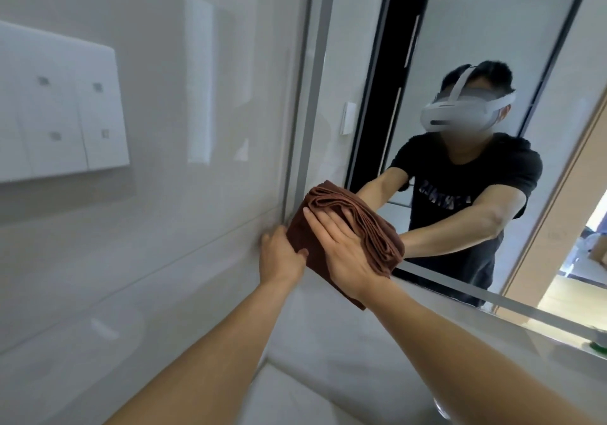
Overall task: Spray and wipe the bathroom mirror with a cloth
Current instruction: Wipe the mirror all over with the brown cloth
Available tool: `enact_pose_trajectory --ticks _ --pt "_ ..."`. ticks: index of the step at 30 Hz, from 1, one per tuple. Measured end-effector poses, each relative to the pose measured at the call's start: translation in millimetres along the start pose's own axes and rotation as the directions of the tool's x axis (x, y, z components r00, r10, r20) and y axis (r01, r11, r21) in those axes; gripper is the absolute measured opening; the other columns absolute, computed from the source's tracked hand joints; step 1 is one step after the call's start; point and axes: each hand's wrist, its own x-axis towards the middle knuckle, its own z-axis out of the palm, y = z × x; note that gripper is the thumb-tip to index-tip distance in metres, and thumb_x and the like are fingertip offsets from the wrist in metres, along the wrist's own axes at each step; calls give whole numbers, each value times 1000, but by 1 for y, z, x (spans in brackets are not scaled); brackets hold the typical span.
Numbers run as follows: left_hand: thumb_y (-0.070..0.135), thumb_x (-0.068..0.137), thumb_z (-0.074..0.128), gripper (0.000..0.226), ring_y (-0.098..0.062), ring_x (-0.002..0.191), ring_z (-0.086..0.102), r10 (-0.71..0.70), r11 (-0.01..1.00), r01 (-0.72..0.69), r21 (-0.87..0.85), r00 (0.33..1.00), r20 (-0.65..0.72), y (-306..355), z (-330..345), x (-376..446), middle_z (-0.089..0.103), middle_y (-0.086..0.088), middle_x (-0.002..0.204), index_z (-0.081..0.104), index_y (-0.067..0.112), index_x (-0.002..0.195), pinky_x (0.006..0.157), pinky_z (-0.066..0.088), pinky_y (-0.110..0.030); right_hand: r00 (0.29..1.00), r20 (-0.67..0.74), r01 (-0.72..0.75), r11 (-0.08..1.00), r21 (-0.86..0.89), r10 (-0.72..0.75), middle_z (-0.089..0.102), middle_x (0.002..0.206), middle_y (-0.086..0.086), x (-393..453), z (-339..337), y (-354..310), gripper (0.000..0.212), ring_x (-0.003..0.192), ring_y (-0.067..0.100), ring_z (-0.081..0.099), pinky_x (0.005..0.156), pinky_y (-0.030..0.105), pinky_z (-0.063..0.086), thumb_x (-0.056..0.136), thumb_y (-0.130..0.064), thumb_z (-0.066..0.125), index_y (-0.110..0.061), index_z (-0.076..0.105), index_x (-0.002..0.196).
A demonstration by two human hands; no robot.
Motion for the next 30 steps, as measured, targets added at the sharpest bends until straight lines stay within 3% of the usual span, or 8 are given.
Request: enact_pose_trajectory --ticks 9,12,16,19,22,25,27,30 --pt "10 79 80 23 -30 89 70 -296 846 335 -414 942 158 -2 -13 -3 73 -12 97 69 2 97 85 57 -39 994 96 -67 995 79 59 28 165 9 2 -6 -3 62 156 22 19 128 41 5 100 -28 23 -11 25 160" --pt "9 79 78 10 -32 82 71 -195 905 217 -365 976 98 6 -30 -9 74 -11 84 68 10 79 80 57 -41 991 97 -105 986 131 93 24 167 6 0 -18 -8 67 157 20 15 128 38 2 94 -20 23 -13 22 161" --pt "14 82 74 11 -24 77 66 37 993 -43 -108 998 -58 31 -63 -15 67 1 78 64 16 81 74 54 -37 980 46 -196 965 176 191 21 167 3 -3 -33 -19 84 156 17 12 129 40 9 84 -11 48 -17 16 162" --pt "19 84 73 10 -22 82 63 252 960 -240 146 965 -77 67 -88 -19 66 4 81 63 22 84 74 53 -37 951 30 -296 885 360 307 15 169 2 0 -52 -33 88 156 16 11 128 34 11 85 -9 56 -16 13 162" --pt "23 86 72 13 -21 92 63 393 869 -377 322 920 17 103 -107 -23 68 4 96 66 25 97 75 48 -33 901 119 -412 735 539 418 22 165 -3 4 -75 -35 87 150 8 22 122 28 26 90 -10 61 -18 12 162" --pt "22 84 74 17 -26 99 64 414 793 -457 403 889 195 129 -124 -22 68 -1 102 67 24 99 81 50 -34 872 207 -481 697 532 443 41 152 4 14 -106 -23 78 133 20 50 106 34 48 89 -19 70 -17 31 156" --pt "20 82 77 19 -25 98 64 391 770 -489 410 869 303 142 -135 -22 67 -2 101 69 23 99 83 52 -36 867 277 -497 723 479 414 46 147 1 23 -130 -15 78 121 18 57 94 26 48 84 -28 78 -19 40 152" --pt "17 76 82 22 -24 90 65 412 715 -573 400 808 421 163 -146 -29 64 1 88 74 20 96 82 55 -39 861 390 -487 749 449 326 59 137 -1 39 -166 -12 78 124 16 56 99 26 43 80 -38 83 -20 48 147"
